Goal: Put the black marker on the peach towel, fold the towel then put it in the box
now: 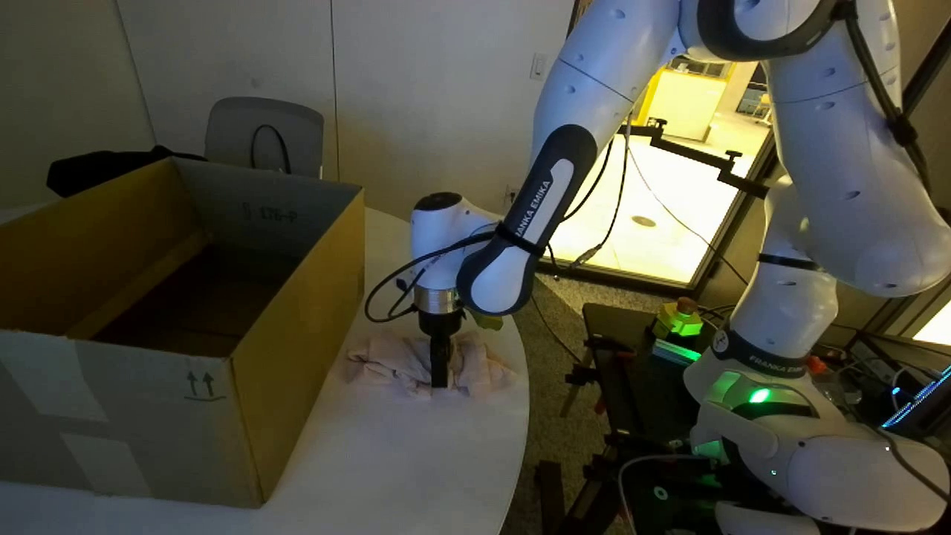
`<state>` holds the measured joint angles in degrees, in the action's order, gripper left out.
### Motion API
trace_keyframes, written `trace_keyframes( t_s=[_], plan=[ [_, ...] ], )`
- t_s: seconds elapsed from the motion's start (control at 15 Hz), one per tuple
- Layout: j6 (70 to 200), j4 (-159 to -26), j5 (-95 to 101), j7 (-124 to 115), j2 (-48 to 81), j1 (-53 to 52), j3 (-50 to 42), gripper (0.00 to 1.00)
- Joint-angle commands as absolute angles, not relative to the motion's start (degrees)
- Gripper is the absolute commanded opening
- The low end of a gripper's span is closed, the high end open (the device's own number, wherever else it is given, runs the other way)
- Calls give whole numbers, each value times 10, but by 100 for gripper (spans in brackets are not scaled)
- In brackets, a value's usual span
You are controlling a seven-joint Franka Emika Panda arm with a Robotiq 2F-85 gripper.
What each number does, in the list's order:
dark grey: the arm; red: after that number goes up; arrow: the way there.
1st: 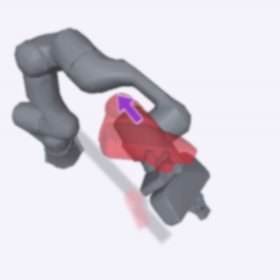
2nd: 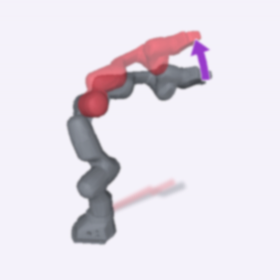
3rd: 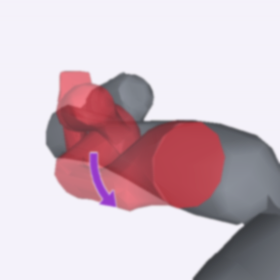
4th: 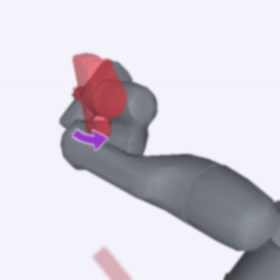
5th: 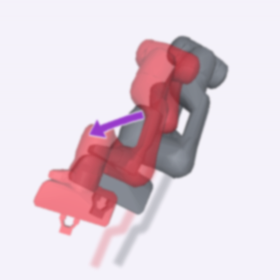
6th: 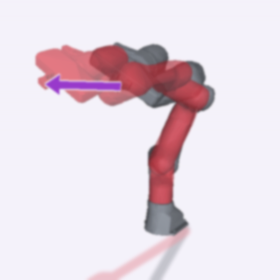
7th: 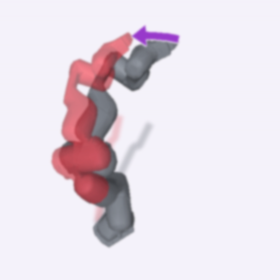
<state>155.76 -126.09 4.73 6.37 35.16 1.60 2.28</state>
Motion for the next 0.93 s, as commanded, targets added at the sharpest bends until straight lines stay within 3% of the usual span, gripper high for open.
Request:
trace_keyframes(
  t_s=[0.0, 0.47, 0.87],
  plan=[
    [1545, -1260, 31, 79, 350, 29, 36, 58],
    [1531, -1316, 24, 75, 271, 30, 39, 5],
    [1507, -1411, -6, 99, 128, 44, 48, 5]
  ],
)
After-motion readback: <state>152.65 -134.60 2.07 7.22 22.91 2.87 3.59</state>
